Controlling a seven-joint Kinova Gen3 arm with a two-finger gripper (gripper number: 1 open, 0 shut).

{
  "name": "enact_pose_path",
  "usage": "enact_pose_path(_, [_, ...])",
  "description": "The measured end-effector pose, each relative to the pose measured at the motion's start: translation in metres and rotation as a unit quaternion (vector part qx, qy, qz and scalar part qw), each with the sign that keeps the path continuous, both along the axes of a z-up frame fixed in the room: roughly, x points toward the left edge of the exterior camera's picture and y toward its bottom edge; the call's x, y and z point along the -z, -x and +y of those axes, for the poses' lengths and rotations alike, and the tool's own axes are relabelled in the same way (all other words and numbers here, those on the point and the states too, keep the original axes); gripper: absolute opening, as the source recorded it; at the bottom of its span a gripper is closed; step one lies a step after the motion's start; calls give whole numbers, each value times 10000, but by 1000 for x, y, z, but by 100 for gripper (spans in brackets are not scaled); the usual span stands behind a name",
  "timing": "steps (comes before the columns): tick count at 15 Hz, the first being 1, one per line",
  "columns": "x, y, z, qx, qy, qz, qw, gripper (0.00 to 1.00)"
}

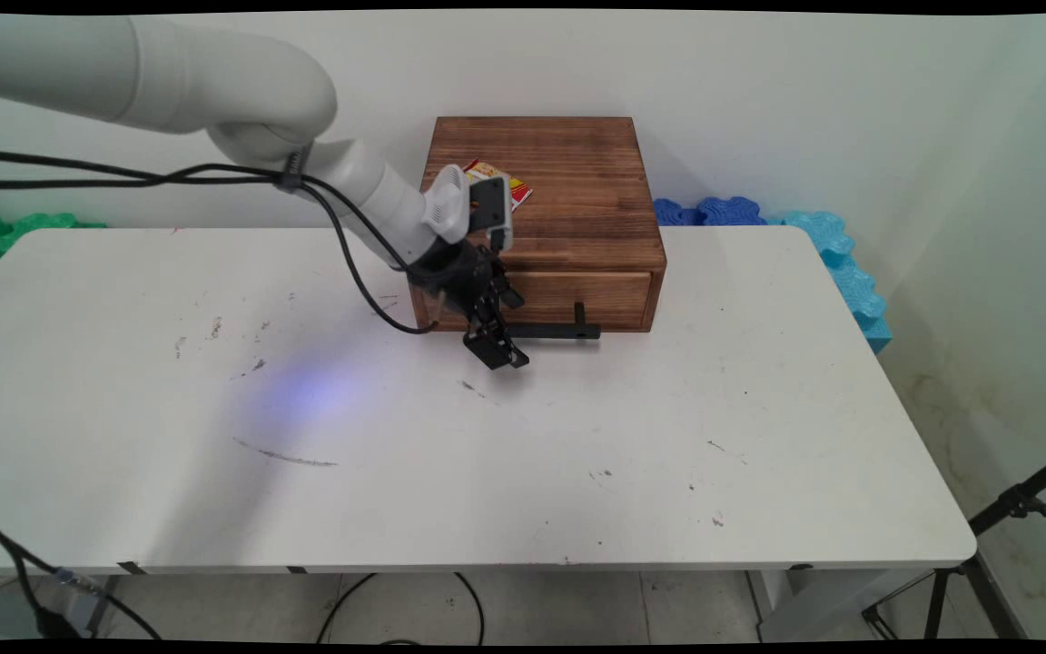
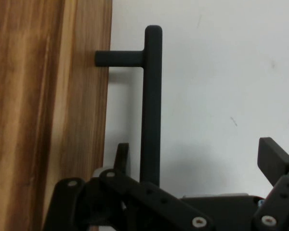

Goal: Open the drawer

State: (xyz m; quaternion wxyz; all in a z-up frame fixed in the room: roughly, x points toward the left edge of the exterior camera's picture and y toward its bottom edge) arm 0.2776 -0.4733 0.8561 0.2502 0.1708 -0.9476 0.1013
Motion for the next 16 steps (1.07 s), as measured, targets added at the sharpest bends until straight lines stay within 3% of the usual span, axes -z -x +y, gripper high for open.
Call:
enact_pose_path(6, [26, 9, -8, 87, -20, -93, 9999, 100])
enact_pose_path(16, [46, 24, -1, 248, -57, -73, 9996, 100])
